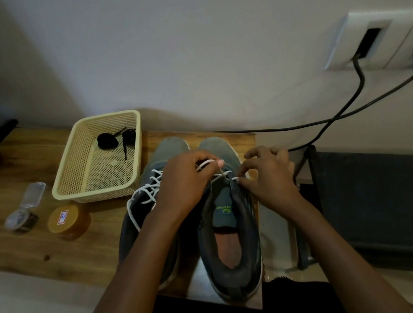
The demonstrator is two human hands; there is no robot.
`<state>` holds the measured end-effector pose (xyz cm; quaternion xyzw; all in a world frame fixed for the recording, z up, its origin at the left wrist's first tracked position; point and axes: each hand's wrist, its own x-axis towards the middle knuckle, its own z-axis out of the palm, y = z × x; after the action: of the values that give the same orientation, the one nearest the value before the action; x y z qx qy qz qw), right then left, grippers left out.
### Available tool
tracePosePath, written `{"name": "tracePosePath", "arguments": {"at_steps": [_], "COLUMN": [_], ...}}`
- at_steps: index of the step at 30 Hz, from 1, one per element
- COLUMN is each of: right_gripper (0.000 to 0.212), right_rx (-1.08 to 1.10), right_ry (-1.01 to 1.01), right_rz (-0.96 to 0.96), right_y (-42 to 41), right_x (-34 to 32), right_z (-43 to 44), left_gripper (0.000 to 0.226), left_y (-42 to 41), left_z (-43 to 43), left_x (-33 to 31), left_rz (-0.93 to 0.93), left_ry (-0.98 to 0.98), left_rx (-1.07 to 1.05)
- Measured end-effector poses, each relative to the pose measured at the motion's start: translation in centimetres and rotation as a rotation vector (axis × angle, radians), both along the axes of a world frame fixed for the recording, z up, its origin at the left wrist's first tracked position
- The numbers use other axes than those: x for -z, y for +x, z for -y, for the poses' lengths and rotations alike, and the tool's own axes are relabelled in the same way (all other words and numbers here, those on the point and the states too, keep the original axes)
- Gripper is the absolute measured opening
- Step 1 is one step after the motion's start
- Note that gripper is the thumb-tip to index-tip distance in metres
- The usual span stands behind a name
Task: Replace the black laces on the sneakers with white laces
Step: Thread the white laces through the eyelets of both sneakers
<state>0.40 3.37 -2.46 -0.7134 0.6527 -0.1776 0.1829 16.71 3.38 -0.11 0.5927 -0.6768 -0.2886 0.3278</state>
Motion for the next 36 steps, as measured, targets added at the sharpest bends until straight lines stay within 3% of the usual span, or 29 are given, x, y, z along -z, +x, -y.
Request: {"name": "tracePosePath", "arguments": {"at_steps": [3,6,9,12,20,27,36], "right_gripper": [0.013,0.014,0.015,0.015,0.010,0.015,0.011], "right_rx": [0.012,0.027,0.044,0.074,0.239,0.033,0.024], "right_ry": [0.004,0.021,0.045,0.064,0.096,0.021,-0.053], "right_rz": [-0.003,0.012,0.000,0.003,-0.026,0.032,-0.034], "right_y": [-0.1,-0.1,-0.2,-0.3,-1.4,-0.6,-0.5], "right_x": [0.0,0.0,0.0,-0.2,-0.2,-0.1,0.3], "right_z": [0.0,0.0,0.1,0.1,0.1,0.3,0.3], "left_gripper": [0.006,0.028,0.057,0.065,0.062,0.043,0.025], "left_y": [-0.3,-0.3,-0.1,0.2,0.2,0.1,-0.2], "left_z": [-0.1,-0.3,-0.5,-0.5,-0.3,-0.1,-0.1], "left_x": [-0.6,-1.2,-1.1,-1.0,-0.9,-0.3,0.0], "left_rz": [-0.141,-0.289,-0.143,-0.071,-0.030,-0.016,0.365], "left_ry": [-0.006,0.076,0.149,0.180,0.190,0.119,0.117], "left_rx": [-0.014,0.069,0.171,0.199,0.222,0.068,-0.105]}}
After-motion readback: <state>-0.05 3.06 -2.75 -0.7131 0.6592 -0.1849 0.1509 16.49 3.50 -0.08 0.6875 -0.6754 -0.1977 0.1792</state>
